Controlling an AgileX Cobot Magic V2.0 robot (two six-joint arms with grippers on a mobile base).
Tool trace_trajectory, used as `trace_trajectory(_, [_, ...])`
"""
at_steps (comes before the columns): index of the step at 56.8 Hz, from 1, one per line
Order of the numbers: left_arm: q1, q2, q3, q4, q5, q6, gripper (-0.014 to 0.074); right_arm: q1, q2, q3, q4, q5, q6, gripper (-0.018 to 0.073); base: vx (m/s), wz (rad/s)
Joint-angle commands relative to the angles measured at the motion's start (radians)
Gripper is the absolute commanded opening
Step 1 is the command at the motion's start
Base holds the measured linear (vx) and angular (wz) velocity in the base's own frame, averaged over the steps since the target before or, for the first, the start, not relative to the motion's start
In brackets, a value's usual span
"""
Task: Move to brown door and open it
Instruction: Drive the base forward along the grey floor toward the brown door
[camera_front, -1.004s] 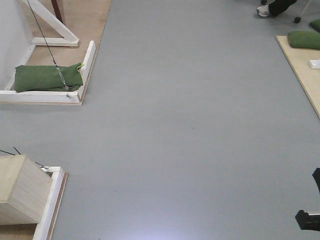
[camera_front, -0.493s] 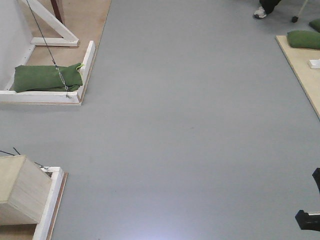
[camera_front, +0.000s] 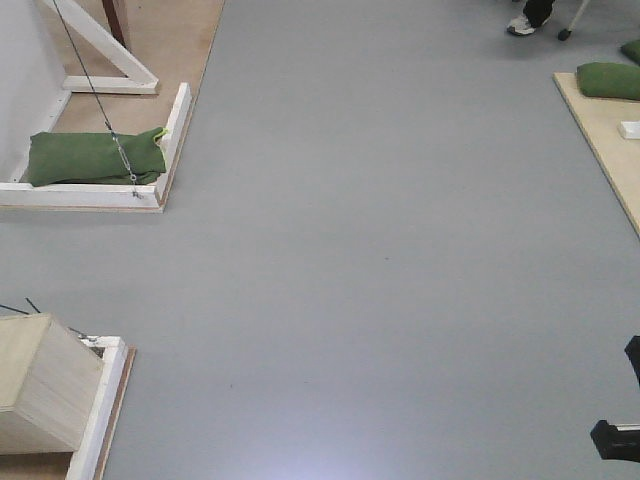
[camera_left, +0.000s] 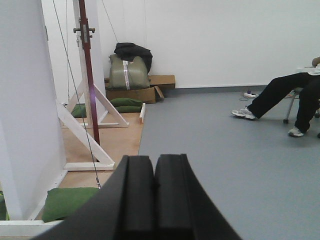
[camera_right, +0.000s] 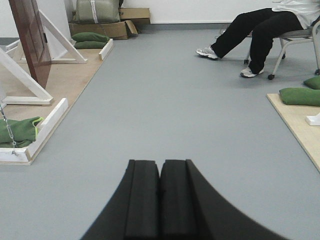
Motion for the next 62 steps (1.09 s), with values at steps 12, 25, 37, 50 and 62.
trace_trajectory(12, [0.000,-0.014,-0.016,-0.004,-0.080,-0.002,-0.0003,-0.001,-0.012,0.007,0.001,-0.083,-0.006,0.0000,0.08,-0.01])
trace_trajectory(25, [0.000,-0.014,-0.016,-0.004,-0.080,-0.002,-0.0003,-0.001,-0.012,0.007,0.001,-0.083,-0.006,0.0000,0.13,-0.04])
trace_trajectory(37, [0.000,-0.014,-0.016,-0.004,-0.080,-0.002,-0.0003,-0.001,-0.012,0.007,0.001,-0.083,-0.006,0.0000,0.18,-0.08])
trace_trajectory(50, [0.000,-0.014,-0.016,-0.004,-0.080,-0.002,-0.0003,-0.001,-0.012,0.007,0.001,-0.083,-0.006,0.0000,0.17,0.01])
trace_trajectory(62, [0.000,-0.014,-0.016,-0.004,-0.080,-0.002,-0.0003,-0.001,-0.012,0.007,0.001,-0.083,-0.006,0.0000,0.19,0.12])
